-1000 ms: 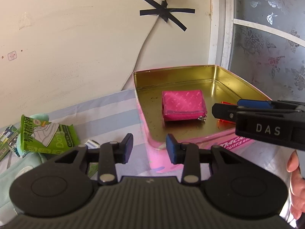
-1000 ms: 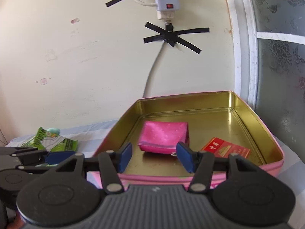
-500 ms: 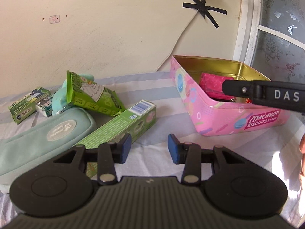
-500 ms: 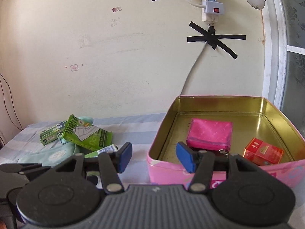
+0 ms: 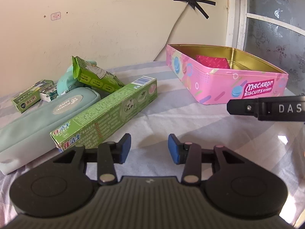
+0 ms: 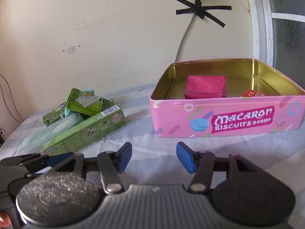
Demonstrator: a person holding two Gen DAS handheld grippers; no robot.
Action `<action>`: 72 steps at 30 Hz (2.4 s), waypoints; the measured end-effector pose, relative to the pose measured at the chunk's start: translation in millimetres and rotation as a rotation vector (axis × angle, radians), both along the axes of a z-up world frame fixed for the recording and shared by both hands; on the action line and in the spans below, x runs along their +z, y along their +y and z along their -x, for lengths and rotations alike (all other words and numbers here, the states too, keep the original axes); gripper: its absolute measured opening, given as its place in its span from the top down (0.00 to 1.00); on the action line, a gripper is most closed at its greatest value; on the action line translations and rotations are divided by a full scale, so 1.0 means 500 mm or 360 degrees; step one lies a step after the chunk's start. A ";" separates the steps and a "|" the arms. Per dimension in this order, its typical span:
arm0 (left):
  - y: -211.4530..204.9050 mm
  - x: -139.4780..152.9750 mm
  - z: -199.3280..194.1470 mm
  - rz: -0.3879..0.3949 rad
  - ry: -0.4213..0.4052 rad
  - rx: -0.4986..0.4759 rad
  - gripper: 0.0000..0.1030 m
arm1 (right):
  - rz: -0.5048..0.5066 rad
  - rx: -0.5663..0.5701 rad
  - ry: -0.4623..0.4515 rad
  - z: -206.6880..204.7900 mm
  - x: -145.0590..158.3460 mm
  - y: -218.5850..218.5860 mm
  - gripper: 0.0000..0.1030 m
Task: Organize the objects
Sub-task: 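Withdraw the right gripper from the tin toward the green toothpaste box, then grasp the green toothpaste box with the right gripper and lift it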
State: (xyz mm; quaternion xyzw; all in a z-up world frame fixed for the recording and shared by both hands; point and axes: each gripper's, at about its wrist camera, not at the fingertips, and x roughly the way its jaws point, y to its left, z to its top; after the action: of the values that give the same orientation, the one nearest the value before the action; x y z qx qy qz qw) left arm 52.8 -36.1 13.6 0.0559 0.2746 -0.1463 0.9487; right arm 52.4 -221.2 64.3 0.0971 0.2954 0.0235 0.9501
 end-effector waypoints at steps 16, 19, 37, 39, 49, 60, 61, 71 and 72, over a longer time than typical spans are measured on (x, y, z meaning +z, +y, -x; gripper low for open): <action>0.012 -0.007 0.021 -0.0015 -0.0039 -0.0019 0.55 | 0.0011 0.0050 0.0042 -0.020 -0.009 0.046 0.47; 0.013 -0.006 0.025 -0.0009 -0.0047 -0.0020 0.55 | 0.0010 0.0061 0.0052 -0.021 -0.013 0.050 0.47; 0.198 0.029 0.029 0.0367 -0.0049 0.0396 0.54 | 0.0271 0.0364 -0.0079 -0.179 0.013 0.145 0.42; 0.202 0.019 0.021 0.0384 -0.0012 0.0411 0.54 | 0.0301 0.0381 -0.0062 -0.235 0.014 0.158 0.42; 0.207 -0.012 -0.003 0.0406 0.0056 0.0380 0.48 | -0.0005 0.0357 0.0290 -0.354 -0.049 0.135 0.48; 0.149 -0.004 0.017 0.0384 0.0035 0.0096 0.41 | -0.0084 0.0379 0.0090 -0.092 -0.025 0.048 0.43; 0.135 -0.006 0.015 0.0372 0.0048 0.0042 0.41 | -0.0068 0.0364 0.0078 -0.073 -0.024 0.036 0.42; 0.003 -0.003 0.026 0.0331 0.0135 -0.0358 0.38 | -0.0144 0.0155 0.0005 0.078 -0.030 -0.146 0.28; 0.008 0.002 0.023 0.0355 0.0139 -0.0354 0.37 | -0.0141 0.0146 -0.0005 0.087 -0.032 -0.160 0.26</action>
State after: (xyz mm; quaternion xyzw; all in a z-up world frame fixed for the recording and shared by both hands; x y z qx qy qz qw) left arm 41.2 -32.3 14.6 -0.0262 0.2897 -0.2824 0.9141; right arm 8.7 -300.9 48.3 0.1256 0.2967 0.0802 0.9433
